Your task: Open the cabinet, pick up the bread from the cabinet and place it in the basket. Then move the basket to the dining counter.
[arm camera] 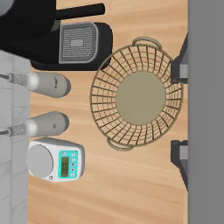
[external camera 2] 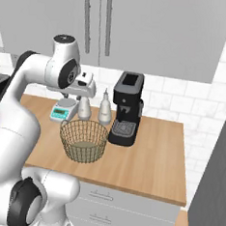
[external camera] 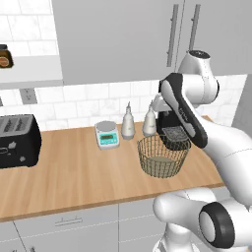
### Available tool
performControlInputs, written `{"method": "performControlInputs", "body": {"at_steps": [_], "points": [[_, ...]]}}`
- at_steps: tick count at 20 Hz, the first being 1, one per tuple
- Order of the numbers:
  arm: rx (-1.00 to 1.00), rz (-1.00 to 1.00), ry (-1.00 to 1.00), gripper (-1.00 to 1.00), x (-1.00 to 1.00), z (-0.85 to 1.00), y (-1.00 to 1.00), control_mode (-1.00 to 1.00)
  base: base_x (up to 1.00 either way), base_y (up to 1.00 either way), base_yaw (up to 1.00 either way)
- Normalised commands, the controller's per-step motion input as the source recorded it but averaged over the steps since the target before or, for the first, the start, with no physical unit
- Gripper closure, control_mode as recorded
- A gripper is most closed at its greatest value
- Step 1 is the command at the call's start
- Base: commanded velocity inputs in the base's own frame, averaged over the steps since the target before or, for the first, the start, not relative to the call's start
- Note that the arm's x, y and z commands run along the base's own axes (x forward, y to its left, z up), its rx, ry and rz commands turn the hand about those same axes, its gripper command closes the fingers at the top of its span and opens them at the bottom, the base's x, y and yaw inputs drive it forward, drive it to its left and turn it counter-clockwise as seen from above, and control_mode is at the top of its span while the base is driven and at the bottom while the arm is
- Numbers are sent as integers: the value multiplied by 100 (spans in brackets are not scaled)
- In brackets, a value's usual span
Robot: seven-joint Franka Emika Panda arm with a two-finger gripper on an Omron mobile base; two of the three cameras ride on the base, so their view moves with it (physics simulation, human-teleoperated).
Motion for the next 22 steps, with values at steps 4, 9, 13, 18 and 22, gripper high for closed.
{"method": "performControlInputs", "body": {"at_steps": [4, 9, 13, 18, 22], "points": [[0, 0, 0, -100, 5, 0, 0, -100, 0, 0, 0], [0, 1, -9, -100, -12, 8, -4, -100, 0, 0, 0], [0, 3, -37, -100, 0, 59, -8, -100, 0, 0, 0], [0, -1, -39, -100, 0, 72, 0, -100, 0, 0, 0], [4, -13, -17, -100, 7, 80, 0, -100, 0, 0, 0]]}}
